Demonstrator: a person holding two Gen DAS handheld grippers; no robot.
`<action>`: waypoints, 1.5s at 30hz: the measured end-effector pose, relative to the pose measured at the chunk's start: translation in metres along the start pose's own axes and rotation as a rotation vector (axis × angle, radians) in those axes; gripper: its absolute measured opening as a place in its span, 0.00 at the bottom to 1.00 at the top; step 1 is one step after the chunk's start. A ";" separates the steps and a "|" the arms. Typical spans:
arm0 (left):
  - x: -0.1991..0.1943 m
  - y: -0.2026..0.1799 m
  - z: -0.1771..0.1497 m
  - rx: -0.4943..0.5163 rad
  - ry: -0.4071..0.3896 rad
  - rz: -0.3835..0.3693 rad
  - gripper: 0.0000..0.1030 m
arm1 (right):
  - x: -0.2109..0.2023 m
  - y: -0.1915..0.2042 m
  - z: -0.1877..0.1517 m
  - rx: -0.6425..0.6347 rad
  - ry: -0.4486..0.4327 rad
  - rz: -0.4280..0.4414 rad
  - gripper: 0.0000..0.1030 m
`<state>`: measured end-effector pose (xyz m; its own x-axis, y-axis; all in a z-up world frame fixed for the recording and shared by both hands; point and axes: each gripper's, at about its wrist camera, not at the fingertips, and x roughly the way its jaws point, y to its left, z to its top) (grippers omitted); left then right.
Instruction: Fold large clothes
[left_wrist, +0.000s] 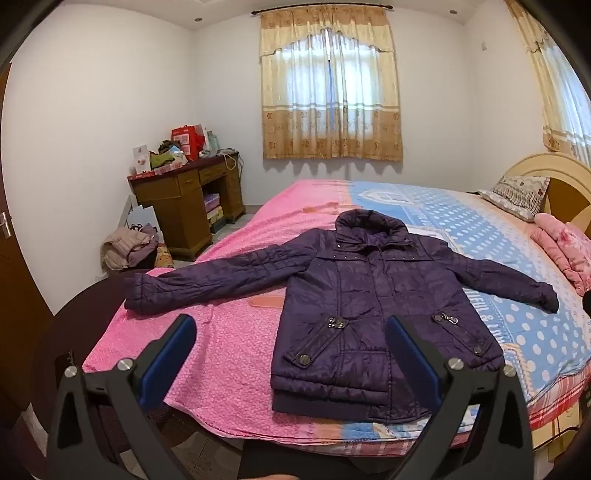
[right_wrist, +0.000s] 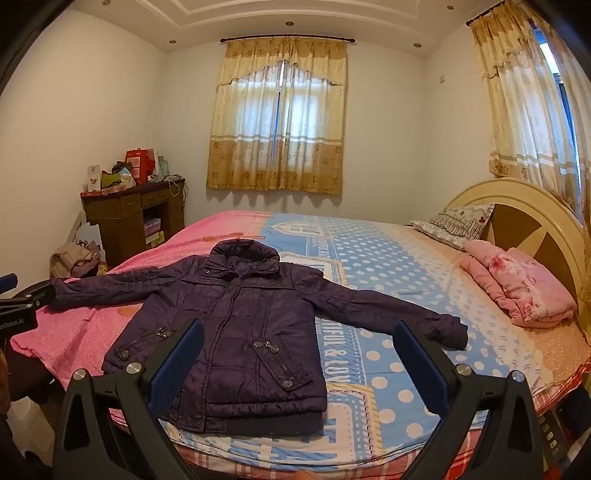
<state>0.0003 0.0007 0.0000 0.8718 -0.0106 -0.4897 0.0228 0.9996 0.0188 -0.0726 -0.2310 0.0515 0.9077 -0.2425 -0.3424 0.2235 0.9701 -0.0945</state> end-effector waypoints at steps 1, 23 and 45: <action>0.000 0.001 0.000 0.002 -0.002 0.000 1.00 | 0.000 0.000 0.000 -0.001 0.002 -0.001 0.99; -0.001 0.003 0.004 0.007 -0.022 0.009 1.00 | 0.006 0.000 -0.004 -0.002 0.016 -0.003 0.99; -0.002 0.005 0.004 0.006 -0.024 0.013 1.00 | 0.014 0.000 -0.010 0.001 0.026 -0.004 0.99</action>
<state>0.0003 0.0054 0.0044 0.8835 0.0017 -0.4685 0.0142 0.9994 0.0304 -0.0639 -0.2340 0.0373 0.8972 -0.2470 -0.3661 0.2279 0.9690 -0.0951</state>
